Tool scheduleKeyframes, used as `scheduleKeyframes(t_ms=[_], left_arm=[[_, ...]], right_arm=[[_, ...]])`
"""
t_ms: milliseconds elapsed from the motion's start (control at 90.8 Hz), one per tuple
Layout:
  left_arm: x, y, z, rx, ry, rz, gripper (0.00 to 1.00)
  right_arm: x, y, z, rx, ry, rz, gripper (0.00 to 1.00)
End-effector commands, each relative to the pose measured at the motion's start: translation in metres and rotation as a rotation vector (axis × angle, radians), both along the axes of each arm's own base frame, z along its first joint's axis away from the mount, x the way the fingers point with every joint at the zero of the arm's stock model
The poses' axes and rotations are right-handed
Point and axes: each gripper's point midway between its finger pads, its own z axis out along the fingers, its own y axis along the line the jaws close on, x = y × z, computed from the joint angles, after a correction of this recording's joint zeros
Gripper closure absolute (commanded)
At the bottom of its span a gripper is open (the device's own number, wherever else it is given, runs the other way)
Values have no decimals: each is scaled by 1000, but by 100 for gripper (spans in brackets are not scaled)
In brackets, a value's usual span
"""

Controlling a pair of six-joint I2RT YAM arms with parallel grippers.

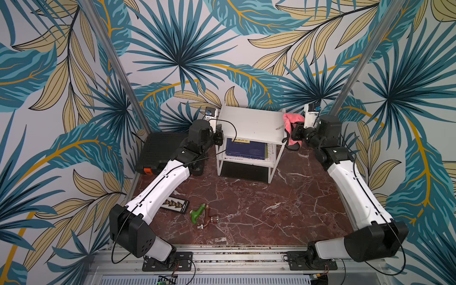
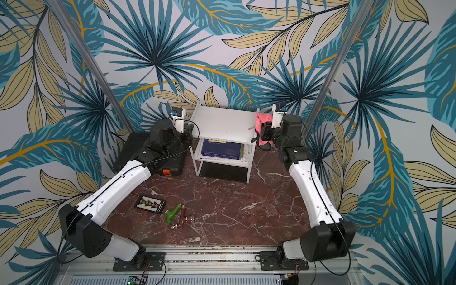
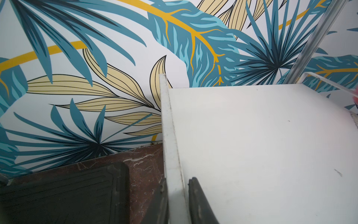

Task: Wipe the bookshelf clean with a cloth
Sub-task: Wipe the dust from the shelf.

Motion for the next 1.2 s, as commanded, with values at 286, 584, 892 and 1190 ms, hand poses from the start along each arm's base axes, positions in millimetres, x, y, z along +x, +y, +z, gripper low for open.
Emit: scheduleKeyframes(t_ms=[286, 584, 892, 1190], left_arm=[[-49, -34, -7, -68, 87, -176, 100], [-54, -14, -1, -97, 104, -6, 100], [-53, -35, 9, -183, 90, -99, 100], [-44, -16, -1, -157, 100, -17, 100]], right_arm=[[15, 147, -4, -312, 2, 187, 100], [21, 38, -23, -574, 128, -282, 100], [60, 165, -50, -388, 216, 136, 100], [52, 149, -31, -394, 142, 102, 100]])
